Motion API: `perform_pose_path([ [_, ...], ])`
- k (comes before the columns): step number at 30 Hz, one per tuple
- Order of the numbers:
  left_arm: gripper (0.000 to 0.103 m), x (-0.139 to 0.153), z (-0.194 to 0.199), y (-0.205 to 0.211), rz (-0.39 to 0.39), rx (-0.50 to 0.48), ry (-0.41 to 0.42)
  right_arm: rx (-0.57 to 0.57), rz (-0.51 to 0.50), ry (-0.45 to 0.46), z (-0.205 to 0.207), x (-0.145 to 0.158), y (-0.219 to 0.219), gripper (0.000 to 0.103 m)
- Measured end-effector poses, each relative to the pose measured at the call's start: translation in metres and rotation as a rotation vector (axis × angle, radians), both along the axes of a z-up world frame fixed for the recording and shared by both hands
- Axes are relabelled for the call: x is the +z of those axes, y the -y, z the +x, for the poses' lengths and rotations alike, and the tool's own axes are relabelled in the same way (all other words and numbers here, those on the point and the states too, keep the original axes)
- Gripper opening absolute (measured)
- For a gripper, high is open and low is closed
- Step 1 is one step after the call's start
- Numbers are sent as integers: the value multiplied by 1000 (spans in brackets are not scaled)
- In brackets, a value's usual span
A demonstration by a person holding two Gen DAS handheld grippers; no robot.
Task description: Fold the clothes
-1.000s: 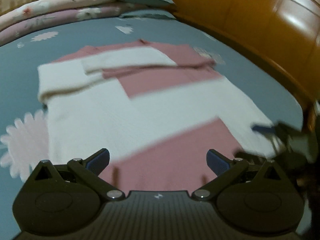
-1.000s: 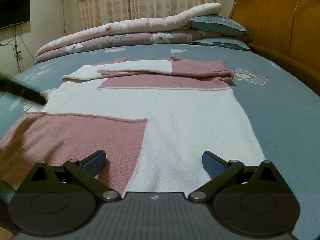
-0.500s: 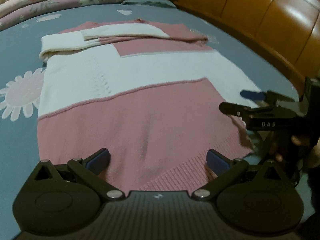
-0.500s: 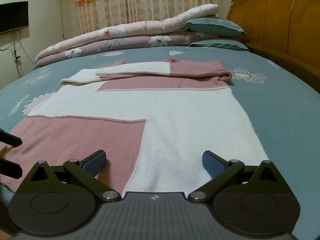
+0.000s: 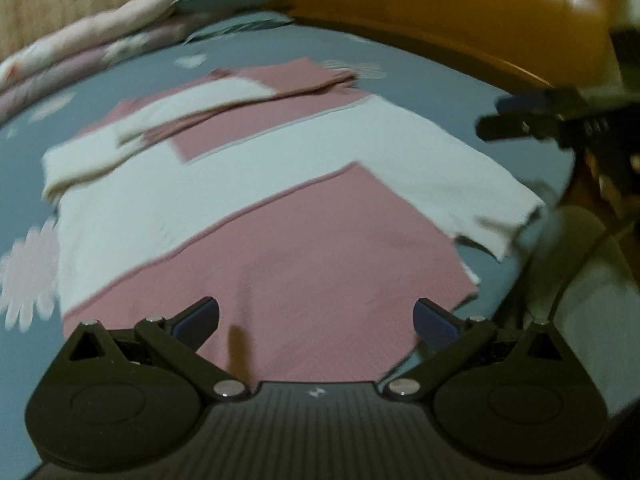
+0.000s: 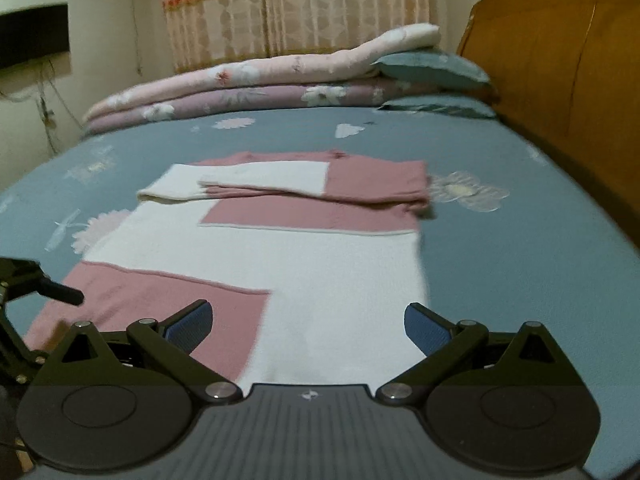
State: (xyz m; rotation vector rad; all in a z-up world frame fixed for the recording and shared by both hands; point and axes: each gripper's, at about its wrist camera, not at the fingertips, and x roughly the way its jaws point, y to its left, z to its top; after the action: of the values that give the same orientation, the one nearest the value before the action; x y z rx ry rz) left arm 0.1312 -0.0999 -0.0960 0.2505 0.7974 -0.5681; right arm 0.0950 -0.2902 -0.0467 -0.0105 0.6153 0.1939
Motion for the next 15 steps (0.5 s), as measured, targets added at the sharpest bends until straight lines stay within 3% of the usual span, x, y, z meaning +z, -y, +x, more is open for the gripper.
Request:
perform_pose_path([
  [3,102,-5,3,19,22,-37,28,-43,-4,0,-10,2,5,103],
  [10,102,-18,11,49,105,-41,67,-114,100,2,-38,0,17,103],
  [15,102,-22,17,68,85,-60,47,-127,86,8,-44,2,18,103],
])
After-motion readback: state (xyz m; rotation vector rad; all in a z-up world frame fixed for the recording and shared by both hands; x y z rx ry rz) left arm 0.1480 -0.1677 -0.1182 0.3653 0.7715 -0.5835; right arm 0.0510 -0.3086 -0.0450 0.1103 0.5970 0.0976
